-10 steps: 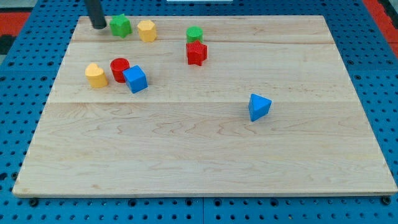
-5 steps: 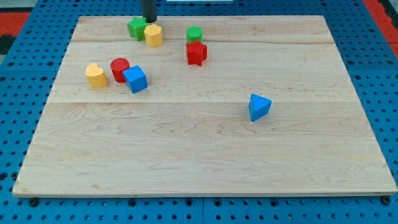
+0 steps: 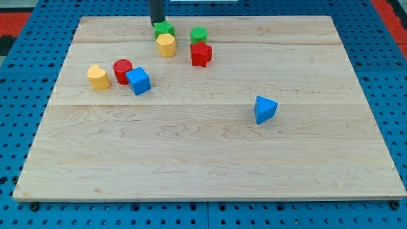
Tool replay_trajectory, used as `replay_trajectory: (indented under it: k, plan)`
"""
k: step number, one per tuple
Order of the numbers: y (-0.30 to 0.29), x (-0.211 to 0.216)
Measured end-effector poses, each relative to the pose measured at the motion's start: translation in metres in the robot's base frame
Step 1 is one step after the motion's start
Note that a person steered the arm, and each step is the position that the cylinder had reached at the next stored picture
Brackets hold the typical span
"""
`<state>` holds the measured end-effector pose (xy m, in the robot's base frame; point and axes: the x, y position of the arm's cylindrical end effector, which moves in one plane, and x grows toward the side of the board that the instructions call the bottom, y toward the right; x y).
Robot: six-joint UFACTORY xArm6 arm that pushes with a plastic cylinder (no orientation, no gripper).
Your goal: Place the green star to the top of the green circle
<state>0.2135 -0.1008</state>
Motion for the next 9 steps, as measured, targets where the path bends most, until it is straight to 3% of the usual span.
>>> replay_trajectory:
  k: [1,4,9]
  plan:
    - [-0.065,0.001]
    - [0.028,0.027]
    - [0.106,-0.020]
